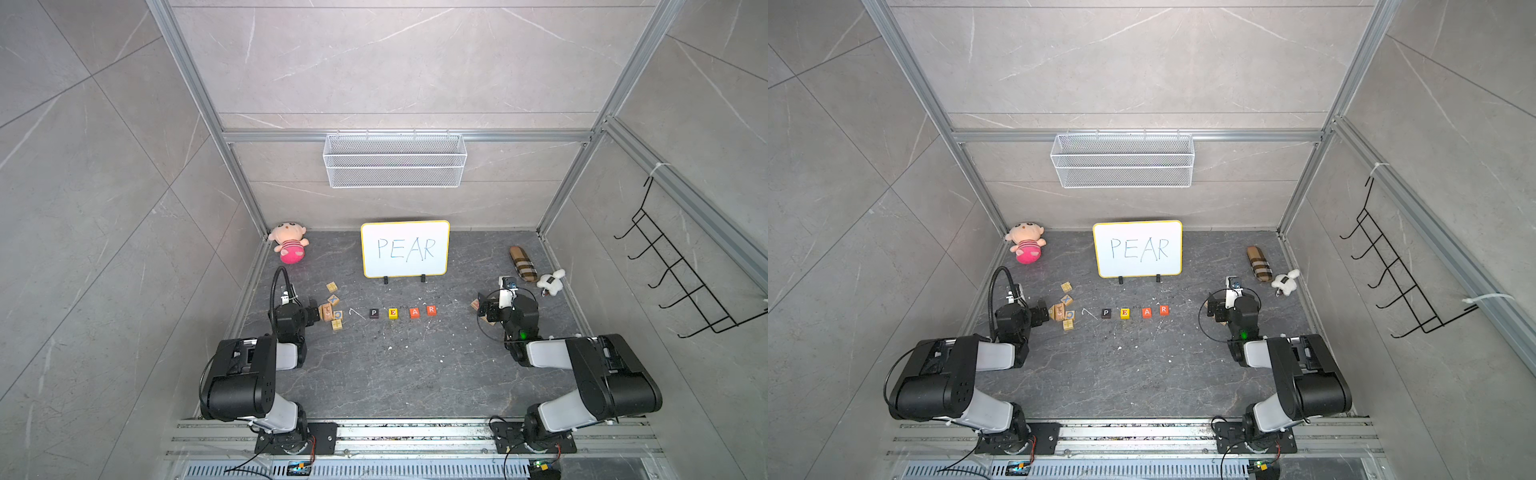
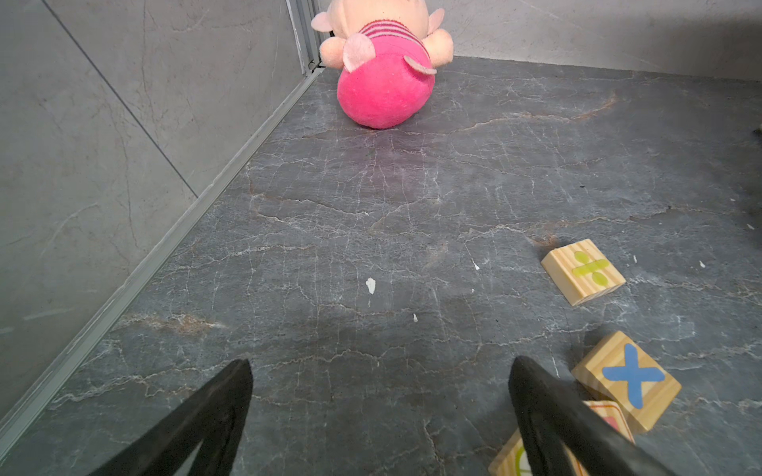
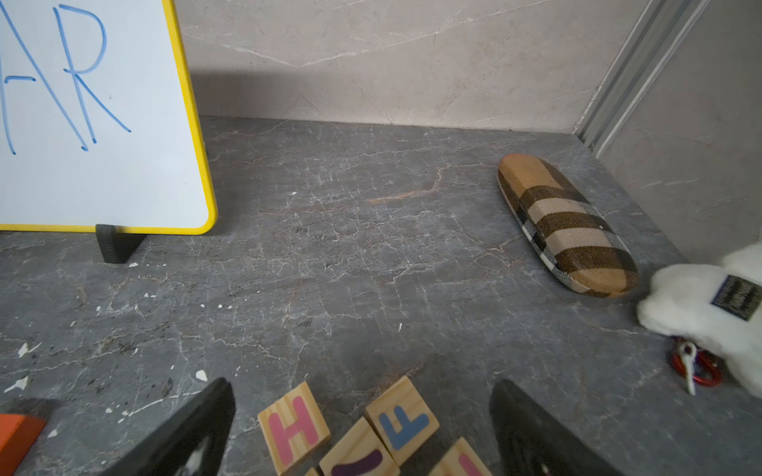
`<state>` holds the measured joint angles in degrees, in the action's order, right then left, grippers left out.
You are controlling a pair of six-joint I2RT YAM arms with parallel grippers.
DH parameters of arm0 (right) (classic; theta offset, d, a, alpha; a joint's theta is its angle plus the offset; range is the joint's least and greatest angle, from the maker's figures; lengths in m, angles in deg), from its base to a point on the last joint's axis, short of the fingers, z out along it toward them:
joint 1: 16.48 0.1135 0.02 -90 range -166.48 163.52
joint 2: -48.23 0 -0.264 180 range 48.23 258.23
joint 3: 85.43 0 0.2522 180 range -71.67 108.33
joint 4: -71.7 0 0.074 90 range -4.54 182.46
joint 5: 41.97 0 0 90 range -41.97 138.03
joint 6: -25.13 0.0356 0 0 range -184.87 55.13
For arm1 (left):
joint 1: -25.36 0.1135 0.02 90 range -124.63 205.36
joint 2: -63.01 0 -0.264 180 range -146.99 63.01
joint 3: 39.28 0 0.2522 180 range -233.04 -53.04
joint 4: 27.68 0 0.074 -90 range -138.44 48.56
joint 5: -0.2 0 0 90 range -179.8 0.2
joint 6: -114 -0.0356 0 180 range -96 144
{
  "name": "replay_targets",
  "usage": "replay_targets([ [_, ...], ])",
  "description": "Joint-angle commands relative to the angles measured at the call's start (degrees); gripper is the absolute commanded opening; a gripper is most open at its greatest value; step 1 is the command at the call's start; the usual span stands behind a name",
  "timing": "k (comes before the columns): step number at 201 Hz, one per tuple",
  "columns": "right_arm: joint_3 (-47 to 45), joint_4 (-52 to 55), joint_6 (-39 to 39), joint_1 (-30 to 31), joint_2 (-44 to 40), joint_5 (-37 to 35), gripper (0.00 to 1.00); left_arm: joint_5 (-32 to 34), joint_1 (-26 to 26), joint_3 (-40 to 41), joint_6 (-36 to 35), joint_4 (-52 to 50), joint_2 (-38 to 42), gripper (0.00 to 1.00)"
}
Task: Spell the uppercase word “pear” with letter blocks
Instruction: Reset both arms
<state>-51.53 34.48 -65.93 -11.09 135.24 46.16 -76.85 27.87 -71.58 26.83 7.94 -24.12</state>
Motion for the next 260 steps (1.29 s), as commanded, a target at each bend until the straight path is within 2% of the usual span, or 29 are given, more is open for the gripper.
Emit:
replay_targets([
  [1, 0.8, 0.5, 0.6, 0.0, 0.5, 0.6, 0.99, -0.4, -0.1, -1.1, 0.2, 1.4, 1.0, 1.0],
  [159, 0.8, 0.5, 0.6, 0.0, 0.5, 0.6, 0.99, -0.6, -0.1, -0.6, 0.3, 2.2, 1.1, 1.0],
  [175, 0.9, 0.4, 0.6, 0.0, 0.5, 0.5, 0.99, -1.0, -0.2, 1.5, 0.1, 5.6, 1.3, 1.0],
  [201, 0.8, 0.4, 0.6, 0.0, 0.5, 0.6, 0.99, -3.9, -0.1, 7.6, -0.9, 17.7, 1.1, 1.0],
  [216, 0.8, 0.4, 0.6, 0.0, 0.5, 0.6, 0.99, -5.8, -0.2, 8.5, -1.6, 19.5, 0.9, 1.0],
  [240, 0.8, 0.4, 0.5, 0.0, 0.5, 0.6, 0.99, -9.3, -0.1, 7.6, -2.9, 17.6, 1.2, 1.0],
  [260, 0.8, 0.5, 0.5, 0.1, 0.4, 0.6, 0.99, -7.4, -0.2, 1.9, -2.4, 5.9, 1.4, 1.0],
])
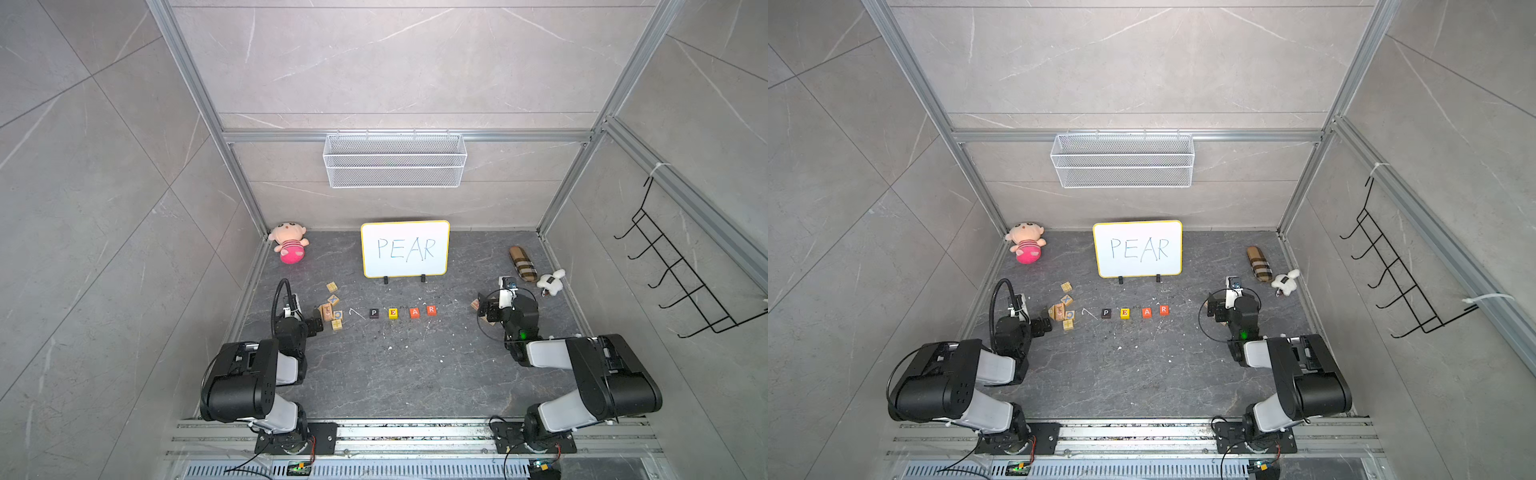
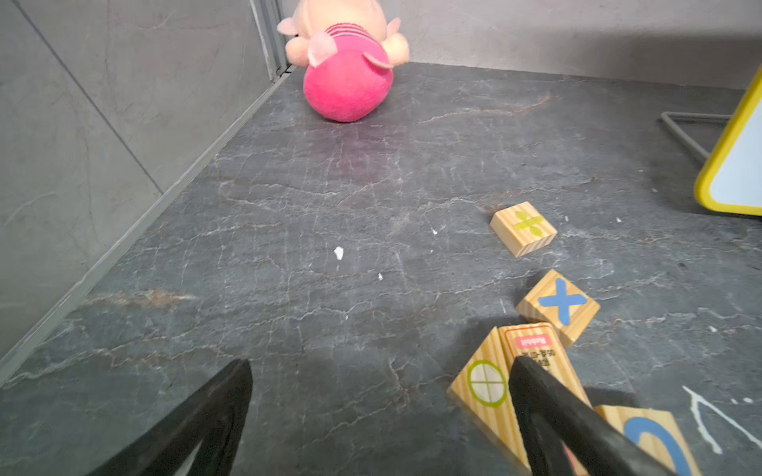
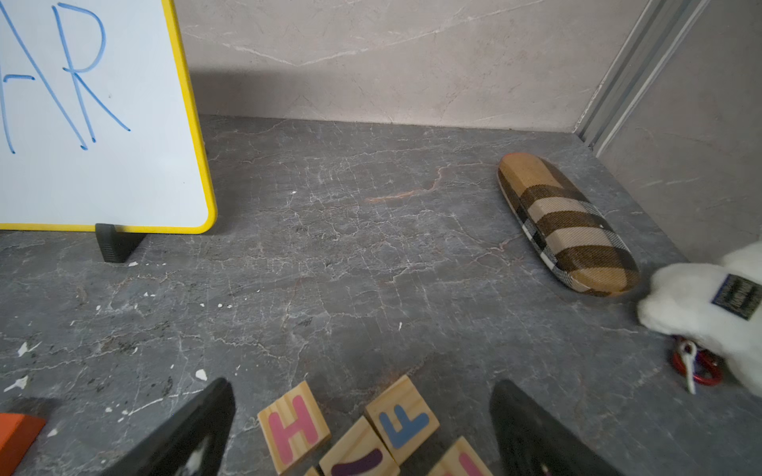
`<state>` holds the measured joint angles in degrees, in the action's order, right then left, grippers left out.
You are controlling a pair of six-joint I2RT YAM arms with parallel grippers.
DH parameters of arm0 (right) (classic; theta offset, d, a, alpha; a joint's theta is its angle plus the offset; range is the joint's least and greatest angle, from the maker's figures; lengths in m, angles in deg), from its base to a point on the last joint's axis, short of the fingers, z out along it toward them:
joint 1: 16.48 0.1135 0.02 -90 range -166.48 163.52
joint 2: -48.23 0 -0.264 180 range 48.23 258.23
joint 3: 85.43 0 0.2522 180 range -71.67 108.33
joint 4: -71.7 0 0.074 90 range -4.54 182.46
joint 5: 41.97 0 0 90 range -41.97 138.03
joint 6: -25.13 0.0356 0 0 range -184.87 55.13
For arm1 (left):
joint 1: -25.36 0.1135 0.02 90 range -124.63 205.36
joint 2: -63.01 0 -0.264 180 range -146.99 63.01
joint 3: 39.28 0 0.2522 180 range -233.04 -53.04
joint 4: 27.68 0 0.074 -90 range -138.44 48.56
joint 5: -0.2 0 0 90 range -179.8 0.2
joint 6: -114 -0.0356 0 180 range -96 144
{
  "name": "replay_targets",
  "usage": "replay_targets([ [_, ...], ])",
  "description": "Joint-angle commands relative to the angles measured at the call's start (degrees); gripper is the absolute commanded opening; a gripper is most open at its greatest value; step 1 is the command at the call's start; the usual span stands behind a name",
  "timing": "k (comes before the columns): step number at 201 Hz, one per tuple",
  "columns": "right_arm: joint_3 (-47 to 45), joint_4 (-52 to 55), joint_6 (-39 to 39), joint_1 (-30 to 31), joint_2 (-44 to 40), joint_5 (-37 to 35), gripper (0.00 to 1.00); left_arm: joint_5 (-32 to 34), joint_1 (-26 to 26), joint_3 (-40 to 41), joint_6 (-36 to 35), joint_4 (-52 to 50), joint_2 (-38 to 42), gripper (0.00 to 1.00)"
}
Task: Spell the uppercase word “pear” with letter blocks
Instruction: Reset both arms
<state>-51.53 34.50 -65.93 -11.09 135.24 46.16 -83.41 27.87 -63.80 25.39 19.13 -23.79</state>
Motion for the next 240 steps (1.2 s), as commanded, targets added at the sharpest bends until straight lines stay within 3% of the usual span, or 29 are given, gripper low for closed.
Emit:
replay_targets([
  [1, 0.8, 0.5, 0.5, 0.0, 0.4, 0.6, 0.99, -0.7, -0.2, -6.3, -0.9, -5.9, 1.0, 1.0],
  [12, 0.9, 0.5, 0.5, 0.0, 0.4, 0.6, 0.99, -0.3, -0.1, -9.9, -0.5, -11.7, 0.5, 1.0],
  [158, 0.8, 0.3, 0.4, 0.0, 0.4, 0.6, 0.99, 0.2, 0.0, -9.4, -0.5, -10.9, 0.7, 1.0],
  [199, 0.6, 0.1, 0.3, 0.0, 0.4, 0.5, 0.99, -7.5, -0.1, -0.4, -3.7, 6.3, 0.5, 1.0],
  [240, 0.6, 0.1, 0.4, 0.0, 0.4, 0.6, 0.99, -2.9, 0.1, -10.0, -1.3, -12.2, 0.7, 1.0],
])
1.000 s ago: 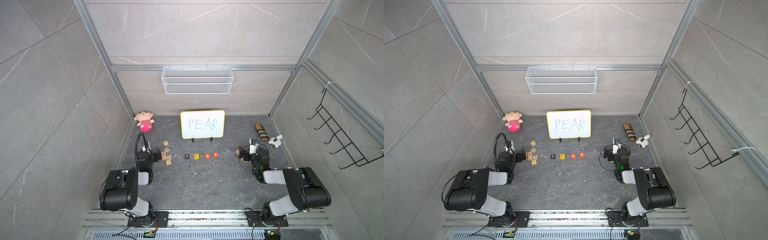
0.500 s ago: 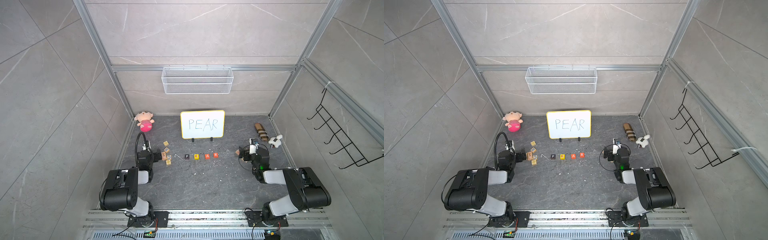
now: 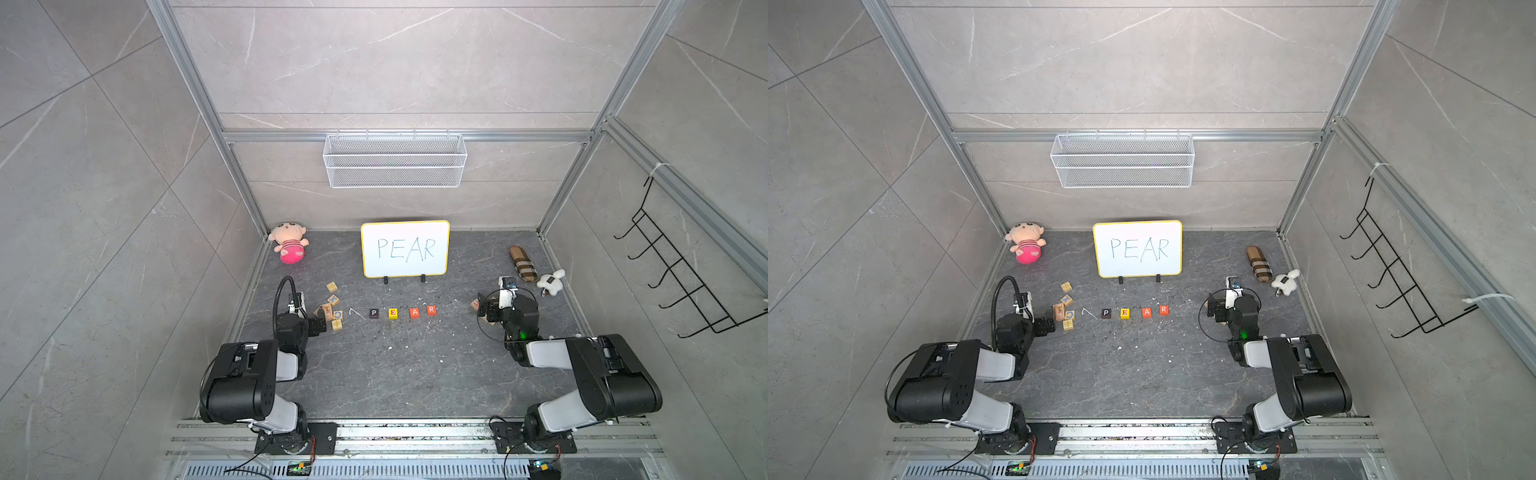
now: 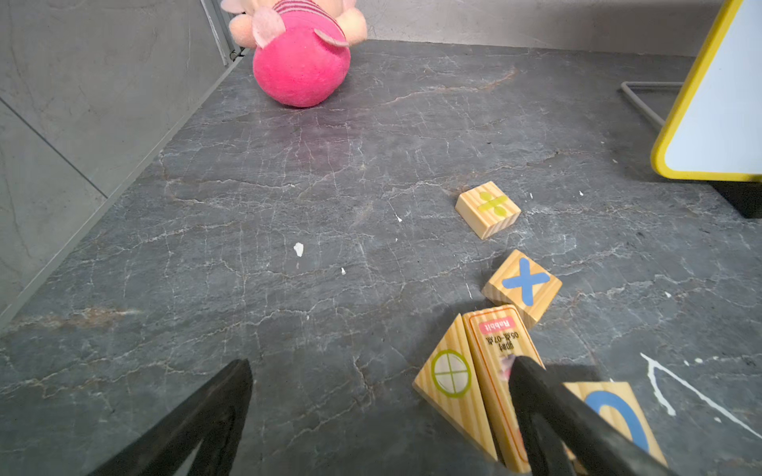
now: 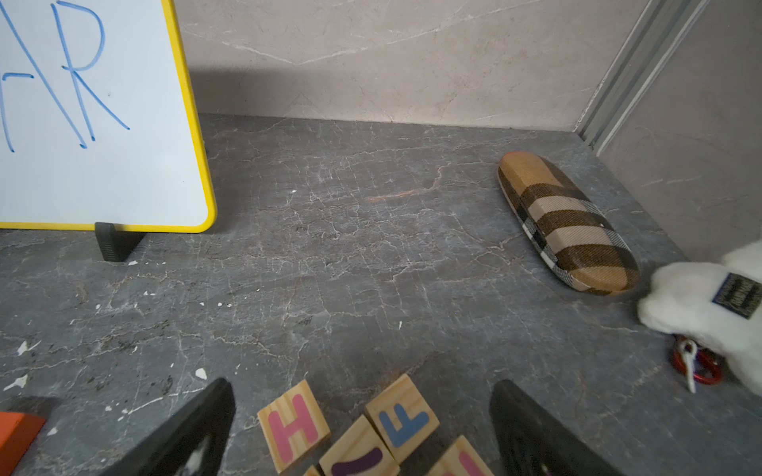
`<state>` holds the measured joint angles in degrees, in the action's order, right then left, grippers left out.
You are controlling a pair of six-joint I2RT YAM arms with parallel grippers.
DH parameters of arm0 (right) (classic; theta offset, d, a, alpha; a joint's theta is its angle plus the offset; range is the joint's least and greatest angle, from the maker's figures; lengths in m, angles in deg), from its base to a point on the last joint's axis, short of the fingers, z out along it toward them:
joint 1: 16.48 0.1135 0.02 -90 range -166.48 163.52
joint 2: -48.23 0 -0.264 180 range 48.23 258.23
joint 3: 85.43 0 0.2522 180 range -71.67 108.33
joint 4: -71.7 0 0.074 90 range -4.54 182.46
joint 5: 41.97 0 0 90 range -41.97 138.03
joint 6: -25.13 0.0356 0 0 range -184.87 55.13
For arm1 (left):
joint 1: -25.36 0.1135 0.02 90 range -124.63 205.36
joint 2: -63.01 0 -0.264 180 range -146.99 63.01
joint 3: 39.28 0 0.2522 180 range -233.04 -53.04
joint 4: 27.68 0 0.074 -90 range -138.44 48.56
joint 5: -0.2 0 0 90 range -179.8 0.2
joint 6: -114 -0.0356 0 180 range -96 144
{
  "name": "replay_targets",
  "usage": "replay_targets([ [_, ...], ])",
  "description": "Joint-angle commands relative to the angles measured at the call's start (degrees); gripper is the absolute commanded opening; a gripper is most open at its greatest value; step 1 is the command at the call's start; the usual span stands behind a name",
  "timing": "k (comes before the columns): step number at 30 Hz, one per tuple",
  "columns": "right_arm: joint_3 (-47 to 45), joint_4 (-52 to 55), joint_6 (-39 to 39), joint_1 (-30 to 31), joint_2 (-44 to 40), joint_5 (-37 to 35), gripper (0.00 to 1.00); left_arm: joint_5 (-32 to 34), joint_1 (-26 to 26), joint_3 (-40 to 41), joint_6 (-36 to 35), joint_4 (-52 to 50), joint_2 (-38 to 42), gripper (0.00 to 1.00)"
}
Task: Spell the uppercase word “pear” with letter blocks
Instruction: Reset both arms
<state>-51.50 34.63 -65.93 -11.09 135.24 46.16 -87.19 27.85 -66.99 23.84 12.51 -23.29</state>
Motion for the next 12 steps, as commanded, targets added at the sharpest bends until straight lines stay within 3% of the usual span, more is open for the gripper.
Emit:
replay_targets([
  [1, 0.6, 0.0, 0.4, 0.0, 0.4, 0.6, 0.99, 0.7, 0.2, -6.9, 0.3, -5.7, 0.2, 1.0],
  [12, 0.8, 0.2, 0.4, 0.0, 0.4, 0.7, 0.99, 1.2, 0.4, -6.6, 0.8, -4.9, 0.1, 1.0],
])
